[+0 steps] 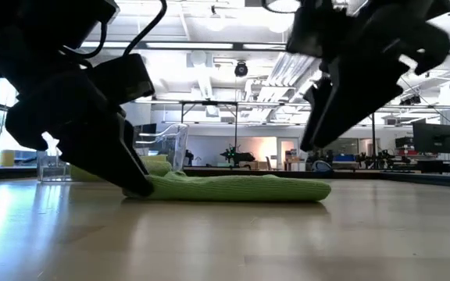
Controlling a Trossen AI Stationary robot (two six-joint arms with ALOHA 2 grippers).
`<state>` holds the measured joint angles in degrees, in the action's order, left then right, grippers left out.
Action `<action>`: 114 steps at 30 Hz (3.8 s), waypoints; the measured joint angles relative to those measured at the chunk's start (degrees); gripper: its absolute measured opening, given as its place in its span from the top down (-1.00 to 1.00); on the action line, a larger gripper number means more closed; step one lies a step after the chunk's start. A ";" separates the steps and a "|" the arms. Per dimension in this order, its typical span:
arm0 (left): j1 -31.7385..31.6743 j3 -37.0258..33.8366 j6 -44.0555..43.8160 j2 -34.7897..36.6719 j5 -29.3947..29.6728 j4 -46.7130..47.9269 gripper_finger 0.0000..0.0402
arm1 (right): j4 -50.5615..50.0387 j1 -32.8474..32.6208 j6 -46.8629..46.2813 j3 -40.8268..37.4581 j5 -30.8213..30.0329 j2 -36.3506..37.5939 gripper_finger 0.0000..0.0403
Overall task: Roll microfiber towels into tight, uniform cylinder then place into a basket
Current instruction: Roll the green towel
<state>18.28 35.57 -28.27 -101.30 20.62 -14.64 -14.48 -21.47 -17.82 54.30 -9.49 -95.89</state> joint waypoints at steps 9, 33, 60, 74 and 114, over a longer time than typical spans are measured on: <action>-0.46 1.72 -3.11 -0.24 -0.29 0.15 0.42 | 3.28 -1.95 9.10 0.02 -4.18 -3.63 0.07; 1.37 3.28 -15.17 -0.25 -2.50 0.46 0.75 | -0.11 2.25 -5.14 0.17 5.63 -7.76 0.91; 2.47 5.61 -9.38 4.12 3.10 7.47 0.63 | 0.55 18.59 -10.70 0.00 33.48 -8.92 0.99; 4.86 10.90 14.12 5.07 2.64 9.03 0.29 | 3.06 19.64 -13.02 0.07 34.47 -10.22 0.99; -2.84 -4.94 -27.04 -0.24 -7.13 -10.68 0.99 | 6.93 0.86 38.99 0.00 -4.63 -0.82 0.56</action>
<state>15.44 30.63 -55.31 -101.54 13.49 -25.31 -7.55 -20.60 21.17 54.30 -14.12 -96.71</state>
